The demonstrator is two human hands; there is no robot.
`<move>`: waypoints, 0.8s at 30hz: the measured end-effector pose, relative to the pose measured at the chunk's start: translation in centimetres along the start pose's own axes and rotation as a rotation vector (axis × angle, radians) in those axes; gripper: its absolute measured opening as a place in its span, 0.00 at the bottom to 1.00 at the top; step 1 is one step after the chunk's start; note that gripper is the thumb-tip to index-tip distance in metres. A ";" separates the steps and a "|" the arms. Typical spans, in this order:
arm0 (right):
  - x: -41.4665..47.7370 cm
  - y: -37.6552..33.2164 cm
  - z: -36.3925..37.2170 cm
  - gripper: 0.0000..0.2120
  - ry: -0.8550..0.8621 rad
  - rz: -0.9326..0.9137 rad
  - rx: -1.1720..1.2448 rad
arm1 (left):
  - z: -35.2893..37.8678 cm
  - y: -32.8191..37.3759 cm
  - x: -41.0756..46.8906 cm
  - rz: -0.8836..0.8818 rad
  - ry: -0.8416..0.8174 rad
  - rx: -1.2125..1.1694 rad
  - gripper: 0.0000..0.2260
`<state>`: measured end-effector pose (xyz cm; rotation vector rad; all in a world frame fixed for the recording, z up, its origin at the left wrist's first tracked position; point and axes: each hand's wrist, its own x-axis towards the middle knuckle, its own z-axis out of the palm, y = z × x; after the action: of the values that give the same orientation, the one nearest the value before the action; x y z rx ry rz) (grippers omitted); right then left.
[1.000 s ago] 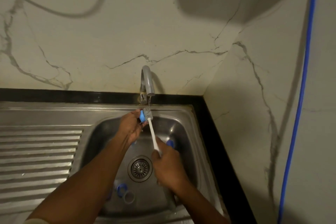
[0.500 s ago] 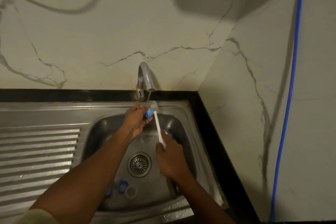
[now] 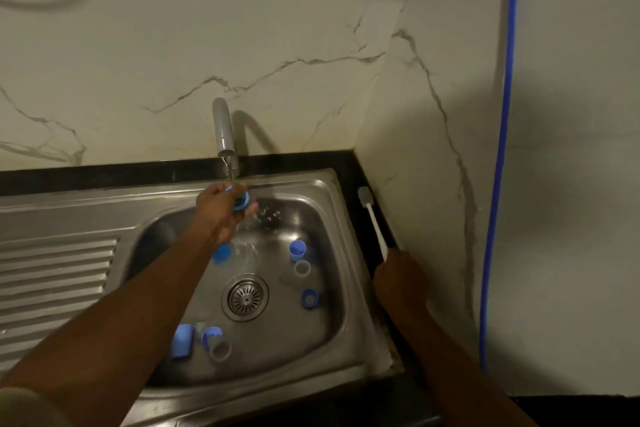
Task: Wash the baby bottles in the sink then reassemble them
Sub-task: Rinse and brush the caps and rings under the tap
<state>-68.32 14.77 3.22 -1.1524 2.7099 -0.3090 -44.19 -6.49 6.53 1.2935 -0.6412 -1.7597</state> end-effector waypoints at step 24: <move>-2.4 -2.2 -0.3 0.24 0.117 -0.411 0.156 | 0.9 -1.7 -0.7 0.125 0.030 0.556 0.21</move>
<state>-65.21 15.04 4.26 -1.6819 2.4649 -0.6505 -45.50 -5.06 5.86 1.5988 -1.2248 -1.5063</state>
